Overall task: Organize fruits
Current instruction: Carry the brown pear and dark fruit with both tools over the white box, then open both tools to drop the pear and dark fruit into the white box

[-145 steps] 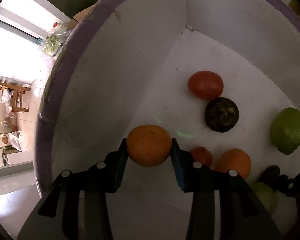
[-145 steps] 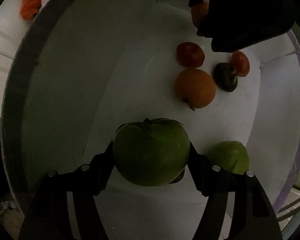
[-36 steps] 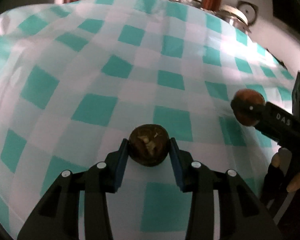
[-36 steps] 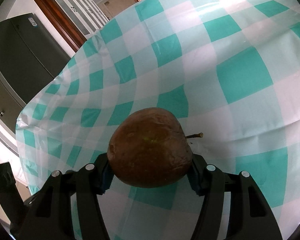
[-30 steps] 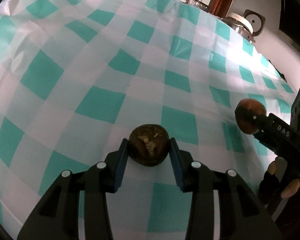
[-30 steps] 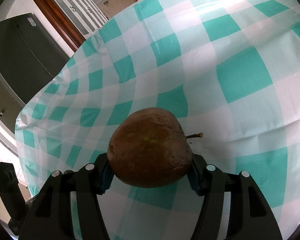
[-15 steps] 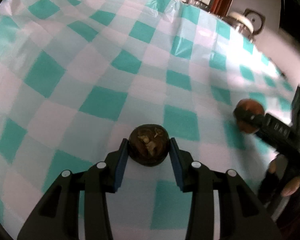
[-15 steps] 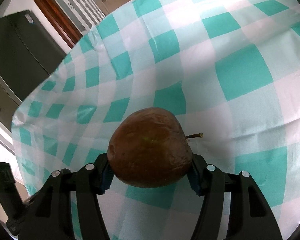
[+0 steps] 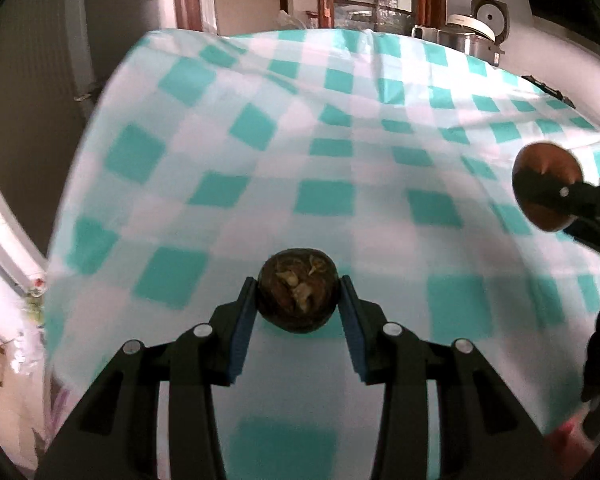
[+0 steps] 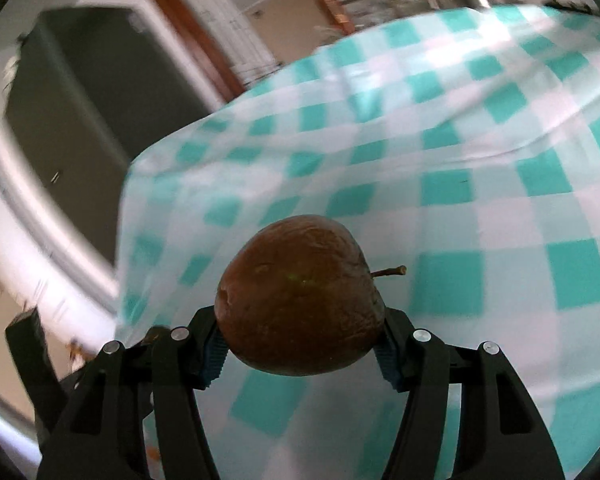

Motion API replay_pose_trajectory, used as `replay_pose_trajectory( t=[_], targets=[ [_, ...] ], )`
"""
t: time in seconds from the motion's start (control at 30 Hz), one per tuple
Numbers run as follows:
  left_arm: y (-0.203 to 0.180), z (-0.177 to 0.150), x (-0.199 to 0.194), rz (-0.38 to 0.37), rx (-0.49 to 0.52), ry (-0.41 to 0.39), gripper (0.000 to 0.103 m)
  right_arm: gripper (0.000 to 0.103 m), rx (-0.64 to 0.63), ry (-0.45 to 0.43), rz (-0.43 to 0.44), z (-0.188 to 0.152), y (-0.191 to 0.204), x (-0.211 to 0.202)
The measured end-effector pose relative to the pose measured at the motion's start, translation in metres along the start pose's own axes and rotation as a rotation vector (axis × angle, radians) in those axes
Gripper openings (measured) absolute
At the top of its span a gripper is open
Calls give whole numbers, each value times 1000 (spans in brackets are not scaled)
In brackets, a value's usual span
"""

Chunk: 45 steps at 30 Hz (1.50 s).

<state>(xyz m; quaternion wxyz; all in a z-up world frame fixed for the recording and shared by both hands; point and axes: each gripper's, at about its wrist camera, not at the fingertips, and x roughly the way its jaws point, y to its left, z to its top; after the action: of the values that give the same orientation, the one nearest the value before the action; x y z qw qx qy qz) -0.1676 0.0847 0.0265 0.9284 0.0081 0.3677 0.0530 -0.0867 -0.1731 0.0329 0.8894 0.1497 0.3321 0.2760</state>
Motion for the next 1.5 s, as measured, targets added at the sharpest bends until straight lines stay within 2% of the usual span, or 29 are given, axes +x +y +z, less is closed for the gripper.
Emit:
replay_pose_trajectory(
  t=[0.3,0.5,0.7,0.87,1.0,1.27,1.5],
  targets=[
    [59,-52,-41,88,-7,1,41,60,-208,108,82,-39,94,16],
    [107,-87,-55,138,-85,34,41,60,-375,184,131,-76,149,26],
    [153,-132,-63,201,-169,91,41,60,-598,288,207,-125,208,42],
    [190,-167,-56,245,-232,172,41,60,-762,428,291,-177,251,63],
    [220,-195,-41,281,-275,262,41,60,-898,564,301,-224,276,89],
    [273,-237,11,301,-341,497,41,60,-1174,741,201,-311,302,152],
    [290,-249,41,308,-331,597,41,59,-1354,793,155,-357,308,170]
  ],
)
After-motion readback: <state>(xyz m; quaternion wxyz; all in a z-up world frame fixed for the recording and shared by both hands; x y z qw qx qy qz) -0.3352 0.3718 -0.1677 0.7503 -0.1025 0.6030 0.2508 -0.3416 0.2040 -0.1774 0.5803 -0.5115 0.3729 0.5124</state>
